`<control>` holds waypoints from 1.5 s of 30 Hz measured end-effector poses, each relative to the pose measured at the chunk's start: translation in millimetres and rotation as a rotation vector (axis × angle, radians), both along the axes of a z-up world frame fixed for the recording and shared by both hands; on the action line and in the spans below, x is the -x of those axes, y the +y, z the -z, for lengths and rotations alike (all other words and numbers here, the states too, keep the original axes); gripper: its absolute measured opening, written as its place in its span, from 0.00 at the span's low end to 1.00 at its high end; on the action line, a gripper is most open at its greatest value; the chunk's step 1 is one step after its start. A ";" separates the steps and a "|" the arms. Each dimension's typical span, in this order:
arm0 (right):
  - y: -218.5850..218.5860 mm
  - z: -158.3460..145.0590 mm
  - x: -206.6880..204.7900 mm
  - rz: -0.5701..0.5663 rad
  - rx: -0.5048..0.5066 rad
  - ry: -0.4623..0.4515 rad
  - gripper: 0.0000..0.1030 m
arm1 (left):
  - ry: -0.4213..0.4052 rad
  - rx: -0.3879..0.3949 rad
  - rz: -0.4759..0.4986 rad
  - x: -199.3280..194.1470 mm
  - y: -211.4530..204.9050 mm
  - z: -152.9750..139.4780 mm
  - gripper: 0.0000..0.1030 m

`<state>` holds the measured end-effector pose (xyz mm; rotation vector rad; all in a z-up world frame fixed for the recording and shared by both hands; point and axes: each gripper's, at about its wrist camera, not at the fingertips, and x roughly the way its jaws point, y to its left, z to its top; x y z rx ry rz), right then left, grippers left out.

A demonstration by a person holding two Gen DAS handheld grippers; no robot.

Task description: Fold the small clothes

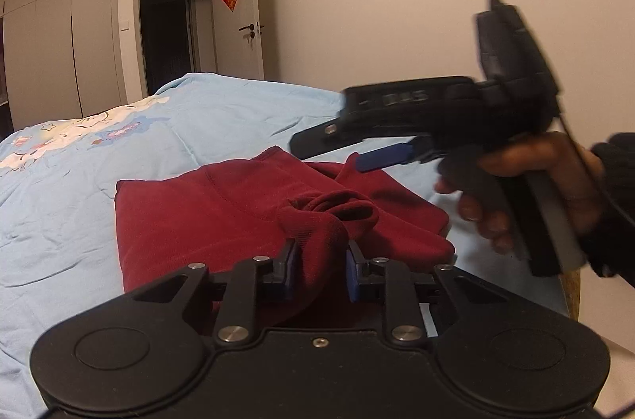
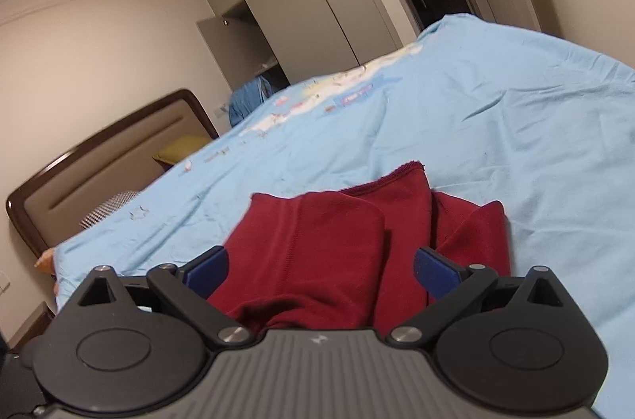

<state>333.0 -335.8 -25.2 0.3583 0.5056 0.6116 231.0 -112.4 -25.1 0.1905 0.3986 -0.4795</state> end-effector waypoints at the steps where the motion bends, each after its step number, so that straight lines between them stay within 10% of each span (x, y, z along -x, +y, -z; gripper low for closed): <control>1: 2.6 2.1 -7.1 -0.013 0.009 0.004 0.93 | -0.001 0.001 0.000 0.2 0.5 0.8 0.24; 20: 21.1 23.0 -26.0 0.058 0.140 0.020 0.11 | -0.031 0.032 -0.024 5.3 0.2 7.3 0.11; 32: -17.4 -6.5 -1.6 0.197 0.106 -0.114 0.07 | -0.108 0.006 0.078 6.4 -28.3 -0.4 0.10; 45: -52.1 20.5 10.5 0.291 0.107 -0.031 0.07 | -0.034 0.005 0.156 -6.8 -48.1 17.2 0.10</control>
